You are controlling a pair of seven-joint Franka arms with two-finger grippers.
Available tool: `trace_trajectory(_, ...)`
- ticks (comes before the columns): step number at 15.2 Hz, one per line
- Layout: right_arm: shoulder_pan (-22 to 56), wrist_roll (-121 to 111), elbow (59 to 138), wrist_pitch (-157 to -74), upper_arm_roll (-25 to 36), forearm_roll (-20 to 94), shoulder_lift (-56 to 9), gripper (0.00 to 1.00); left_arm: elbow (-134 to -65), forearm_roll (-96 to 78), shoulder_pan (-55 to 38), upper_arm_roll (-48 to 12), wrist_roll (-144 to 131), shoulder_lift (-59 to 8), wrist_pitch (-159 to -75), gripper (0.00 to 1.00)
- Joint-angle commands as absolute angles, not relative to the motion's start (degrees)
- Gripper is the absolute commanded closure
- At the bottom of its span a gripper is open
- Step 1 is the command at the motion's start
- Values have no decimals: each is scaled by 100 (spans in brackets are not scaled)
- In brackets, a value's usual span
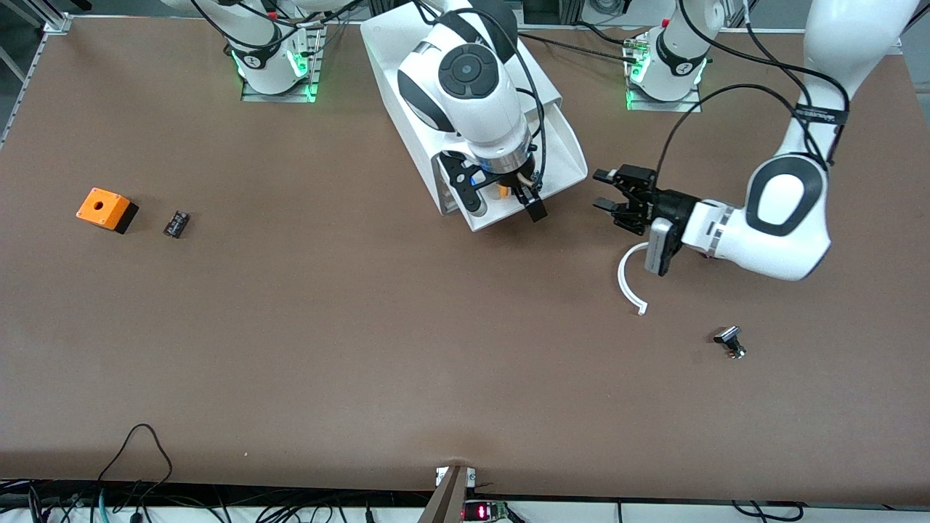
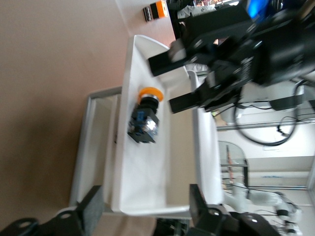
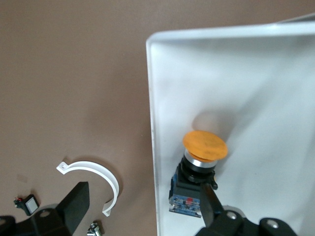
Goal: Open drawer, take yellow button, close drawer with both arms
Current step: 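Grasp the orange-capped button in the drawer with the right gripper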
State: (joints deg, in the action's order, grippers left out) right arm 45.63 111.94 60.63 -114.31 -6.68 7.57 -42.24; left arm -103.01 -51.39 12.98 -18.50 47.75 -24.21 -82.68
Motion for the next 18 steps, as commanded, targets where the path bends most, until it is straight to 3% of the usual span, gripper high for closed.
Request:
trace_trajectory(1,4711,11364,5836,-11365,-624,677,-4377,1,-9669,-4957,1344,-1898,3887,-2689,-7631,0)
trace_trajectory(9,4904,11347,5871,-10671,-633,466,-4368,3,-9448,-4966,1415,-1898,3111,-2716,-7084,0)
trace_trajectory(10,4904,11321,5871,-10635,-633,466,-4368,14,-9448,-4966,1415,-1898,3111,-2716,-7084,0)
trace_trajectory(13,4904,11259,5862,-10643,-633,466,-4359,72,-9448,-4957,1415,-1898,3120,-2725,-7102,0)
trace_trajectory(15,4904,11259,5862,-10670,-642,466,-4359,100,-9440,-4957,1406,-1898,3120,-2725,-7110,0)
trace_trajectory(18,4869,11250,5845,-10600,-633,475,-4281,100,-9439,-4957,1389,-1898,3120,-2725,-7128,0)
